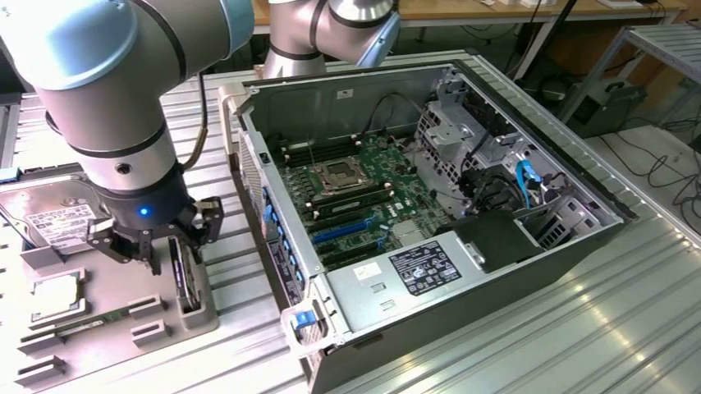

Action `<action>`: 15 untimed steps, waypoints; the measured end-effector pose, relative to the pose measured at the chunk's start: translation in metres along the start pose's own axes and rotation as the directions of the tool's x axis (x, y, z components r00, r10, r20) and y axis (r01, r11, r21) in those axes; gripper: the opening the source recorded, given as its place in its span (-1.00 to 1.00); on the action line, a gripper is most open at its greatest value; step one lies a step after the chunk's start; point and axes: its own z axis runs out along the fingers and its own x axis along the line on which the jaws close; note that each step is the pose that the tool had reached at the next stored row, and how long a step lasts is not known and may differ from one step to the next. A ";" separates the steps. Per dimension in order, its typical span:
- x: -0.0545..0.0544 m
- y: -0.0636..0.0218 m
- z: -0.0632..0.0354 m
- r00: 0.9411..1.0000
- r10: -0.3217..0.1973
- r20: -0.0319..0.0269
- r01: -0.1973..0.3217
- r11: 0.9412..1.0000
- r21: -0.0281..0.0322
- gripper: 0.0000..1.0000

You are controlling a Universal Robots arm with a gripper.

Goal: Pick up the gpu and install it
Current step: 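Pick up the gpu and move the gpu toward the slot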

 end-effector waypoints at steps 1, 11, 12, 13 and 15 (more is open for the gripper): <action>0.000 -0.0005 0.0001 1.000 0.000 0.000 0.000 1.000 0.000 0.04; -0.001 -0.0047 0.0018 1.000 0.000 0.000 0.000 1.000 -0.005 -0.10; -0.001 -0.0043 0.0020 1.000 0.000 0.000 0.000 1.000 -0.005 -0.10; -0.001 -0.0038 0.0024 1.000 0.000 0.000 0.000 1.000 -0.006 -0.10; -0.001 -0.0023 0.0026 1.000 0.000 0.000 0.000 1.000 -0.005 -0.10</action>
